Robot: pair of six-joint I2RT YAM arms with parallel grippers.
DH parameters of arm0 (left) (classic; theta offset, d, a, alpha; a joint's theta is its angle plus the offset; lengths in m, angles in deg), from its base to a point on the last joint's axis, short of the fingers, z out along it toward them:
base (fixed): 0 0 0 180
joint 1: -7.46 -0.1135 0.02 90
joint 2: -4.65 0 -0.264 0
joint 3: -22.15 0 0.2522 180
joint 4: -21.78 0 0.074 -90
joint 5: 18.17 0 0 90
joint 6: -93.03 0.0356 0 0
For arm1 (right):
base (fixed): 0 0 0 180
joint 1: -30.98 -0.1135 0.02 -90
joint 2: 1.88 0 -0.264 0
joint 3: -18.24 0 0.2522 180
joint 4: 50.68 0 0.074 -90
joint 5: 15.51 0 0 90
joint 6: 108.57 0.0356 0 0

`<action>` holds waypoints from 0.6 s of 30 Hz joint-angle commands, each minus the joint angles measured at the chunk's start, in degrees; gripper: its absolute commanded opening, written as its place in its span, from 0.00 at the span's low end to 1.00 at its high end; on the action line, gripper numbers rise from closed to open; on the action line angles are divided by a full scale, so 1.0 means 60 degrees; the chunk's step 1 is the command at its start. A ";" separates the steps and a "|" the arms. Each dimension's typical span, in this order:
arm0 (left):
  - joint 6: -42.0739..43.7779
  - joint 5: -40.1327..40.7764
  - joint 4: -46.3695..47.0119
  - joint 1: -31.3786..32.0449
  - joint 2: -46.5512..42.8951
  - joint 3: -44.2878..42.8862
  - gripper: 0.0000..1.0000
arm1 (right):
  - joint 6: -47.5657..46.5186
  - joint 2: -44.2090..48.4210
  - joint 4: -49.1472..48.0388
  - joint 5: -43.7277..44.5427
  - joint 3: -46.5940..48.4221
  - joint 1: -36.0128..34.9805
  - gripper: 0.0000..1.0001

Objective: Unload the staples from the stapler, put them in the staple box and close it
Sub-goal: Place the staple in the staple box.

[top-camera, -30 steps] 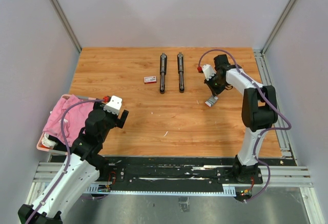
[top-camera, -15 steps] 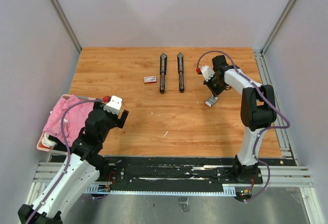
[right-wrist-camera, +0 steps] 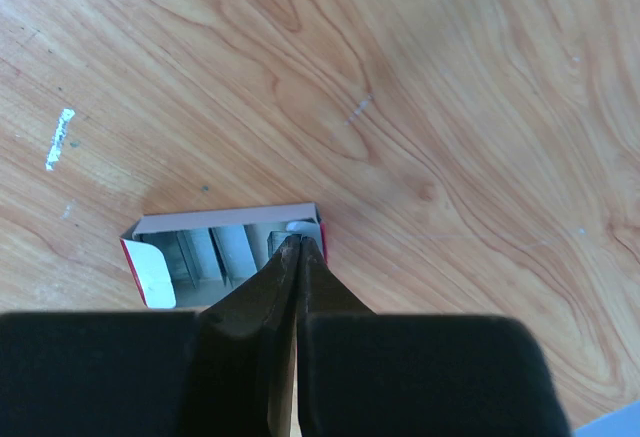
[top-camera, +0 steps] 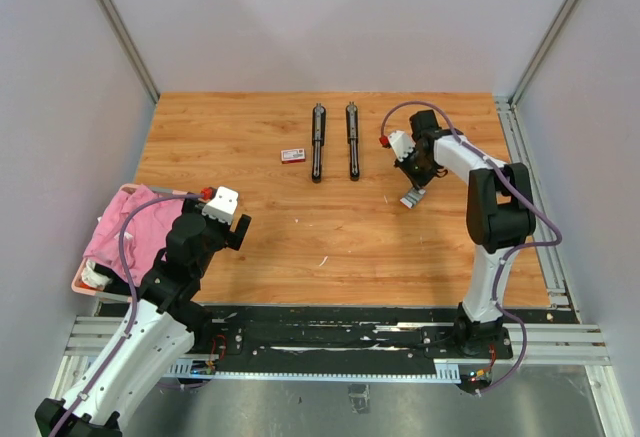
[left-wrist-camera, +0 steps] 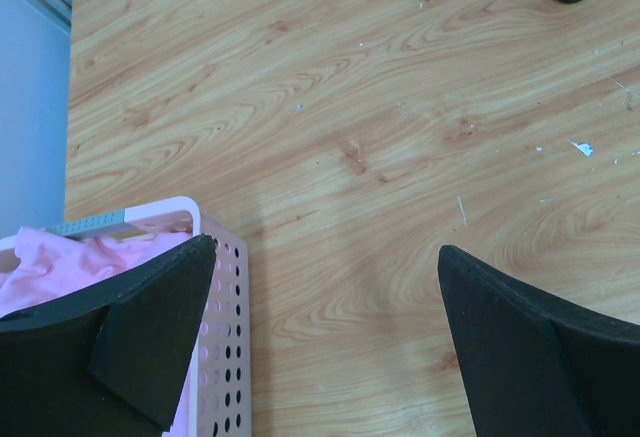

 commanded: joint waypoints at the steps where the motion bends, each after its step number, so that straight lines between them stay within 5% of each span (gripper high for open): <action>1: 0.0023 -0.0047 0.0391 -0.0050 -0.0021 0.0046 0.98 | -0.0138 -0.0290 0.0072 0.0140 0.0042 -0.0246 0.00; 18: 0.0024 -0.0039 0.0382 -0.0047 -0.0029 0.0046 0.98 | -0.0081 -0.0282 0.0056 0.0126 0.0046 -0.0277 0.06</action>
